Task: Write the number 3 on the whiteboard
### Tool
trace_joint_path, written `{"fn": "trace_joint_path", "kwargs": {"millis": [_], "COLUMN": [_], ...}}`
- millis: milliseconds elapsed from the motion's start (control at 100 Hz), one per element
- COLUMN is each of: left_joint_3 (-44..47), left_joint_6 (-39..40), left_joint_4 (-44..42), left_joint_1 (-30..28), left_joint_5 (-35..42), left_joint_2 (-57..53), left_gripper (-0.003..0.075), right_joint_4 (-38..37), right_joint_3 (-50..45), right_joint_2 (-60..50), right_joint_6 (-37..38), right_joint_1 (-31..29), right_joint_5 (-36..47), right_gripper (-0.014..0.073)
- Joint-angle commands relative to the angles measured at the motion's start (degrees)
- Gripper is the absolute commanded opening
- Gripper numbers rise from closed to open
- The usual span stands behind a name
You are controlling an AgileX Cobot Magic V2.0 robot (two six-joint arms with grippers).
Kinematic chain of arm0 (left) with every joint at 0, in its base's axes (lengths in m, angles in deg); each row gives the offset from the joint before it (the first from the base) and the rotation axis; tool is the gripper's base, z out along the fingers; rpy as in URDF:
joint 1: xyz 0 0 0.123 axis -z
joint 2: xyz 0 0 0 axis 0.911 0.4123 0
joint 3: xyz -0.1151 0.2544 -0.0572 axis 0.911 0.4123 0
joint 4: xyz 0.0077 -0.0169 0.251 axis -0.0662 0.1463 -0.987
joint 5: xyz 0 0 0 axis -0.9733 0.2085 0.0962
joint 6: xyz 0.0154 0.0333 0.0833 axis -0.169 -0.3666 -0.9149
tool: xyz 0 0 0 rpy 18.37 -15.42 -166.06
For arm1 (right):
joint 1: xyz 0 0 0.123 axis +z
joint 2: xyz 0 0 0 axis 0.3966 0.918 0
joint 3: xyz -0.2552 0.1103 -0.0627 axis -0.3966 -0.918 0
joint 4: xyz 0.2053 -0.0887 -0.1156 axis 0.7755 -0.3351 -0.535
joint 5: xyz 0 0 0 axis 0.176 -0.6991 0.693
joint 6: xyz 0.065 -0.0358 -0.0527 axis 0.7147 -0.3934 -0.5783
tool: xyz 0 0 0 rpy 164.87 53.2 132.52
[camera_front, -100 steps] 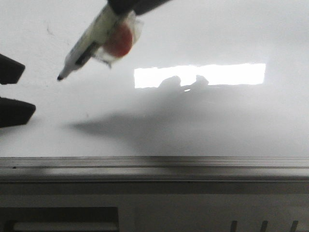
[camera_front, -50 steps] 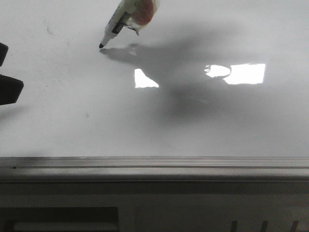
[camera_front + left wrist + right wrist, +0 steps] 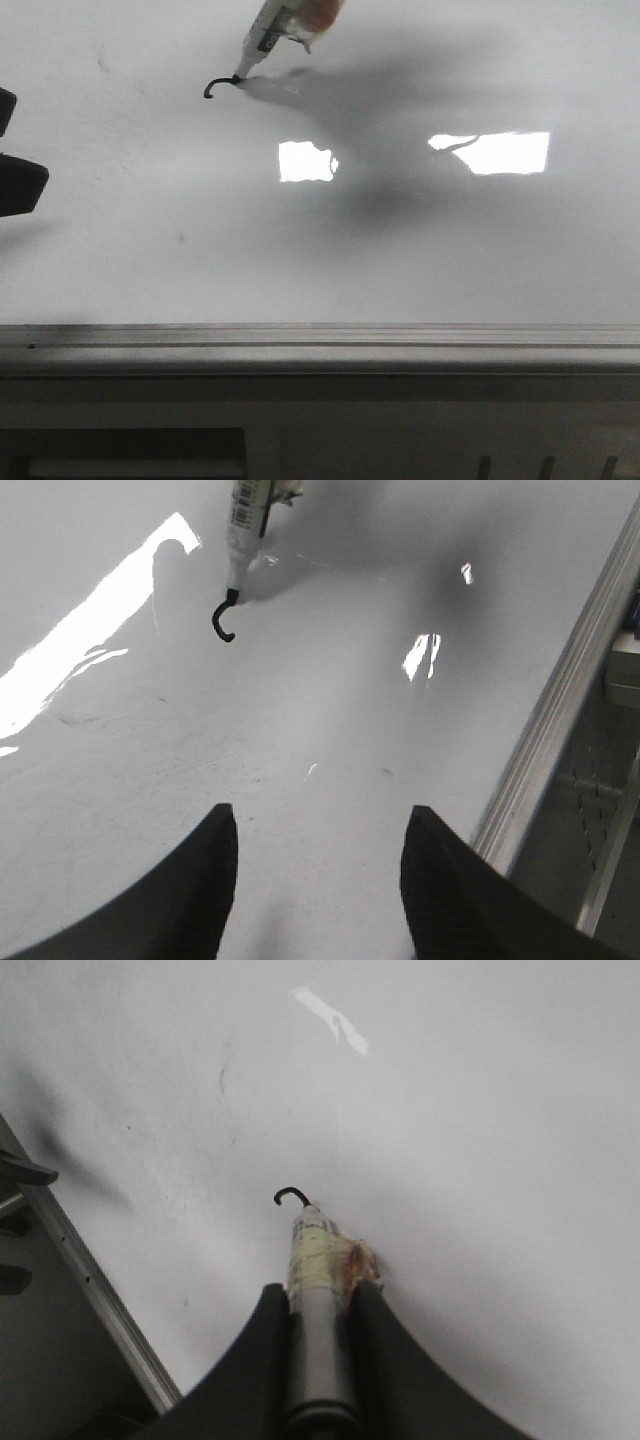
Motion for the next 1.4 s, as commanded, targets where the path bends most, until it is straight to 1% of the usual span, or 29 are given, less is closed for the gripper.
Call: {"fn": "trace_joint_path", "kwargs": {"millis": [0,90,310,410,490,590,700,770,860,940,1040,1170,1230,1390], "left_joint_3": [-1.92,-1.92,-1.92,-1.92,-1.92,-1.92,-1.92,-1.92,-1.92,-1.92,-1.92,-1.92,-1.92,-1.92], "left_joint_6": [0.48,0.48,0.48,0.48,0.48,0.48,0.48,0.48,0.48,0.48,0.48,0.48,1.15,1.24], "left_joint_4": [0.75,0.75,0.75,0.75,0.75,0.75,0.75,0.75,0.75,0.75,0.75,0.75,0.94,0.68], "left_joint_1": [-0.12,-0.12,-0.12,-0.12,-0.12,-0.12,-0.12,-0.12,-0.12,-0.12,-0.12,-0.02,0.14,3.35], "left_joint_5": [3.52,3.52,3.52,3.52,3.52,3.52,3.52,3.52,3.60,3.60,3.90,4.63,6.23,9.75], "left_joint_2": [-0.23,-0.23,-0.23,-0.23,-0.23,-0.23,-0.23,-0.23,-0.23,-0.23,-0.23,-0.23,0.10,3.61], "left_gripper": [0.0347,0.0347,0.0347,0.0347,0.0347,0.0347,0.0347,0.0347,0.0347,0.0347,0.0347,0.0347,0.0347,0.0347], "right_joint_4": [-3.65,-2.86,-1.99,-1.99,-2.19,-2.19,0.23,1.04,1.04,1.04,1.16,1.16,1.16,1.82], "right_joint_3": [1.41,1.02,-0.08,-0.08,-0.08,-0.08,-0.08,-0.47,-0.72,-0.18,0.57,0.57,0.57,0.57], "right_joint_2": [-1.29,-1.19,1.56,1.36,0.69,0.10,0.47,1.39,3.19,5.00,5.55,3.36,1.87,0.04], "right_joint_6": [1.18,1.54,1.54,1.54,1.65,2.28,2.28,2.28,2.18,2.18,2.18,2.18,2.18,2.18], "right_joint_1": [-0.73,-0.50,2.02,2.01,2.01,2.01,2.43,3.58,5.12,5.37,5.49,6.75,7.71,10.11], "right_joint_5": [-2.15,-4.79,-3.32,-2.84,-4.06,-7.72,-10.88,-9.53,-5.23,-2.21,-0.63,-1.02,-1.45,-2.52], "right_gripper": [-0.0064,-0.0064,-0.0064,-0.0064,-0.0064,-0.0064,-0.0064,-0.0064,-0.0064,-0.0064,-0.0064,-0.0064,-0.0064,-0.0064]}}
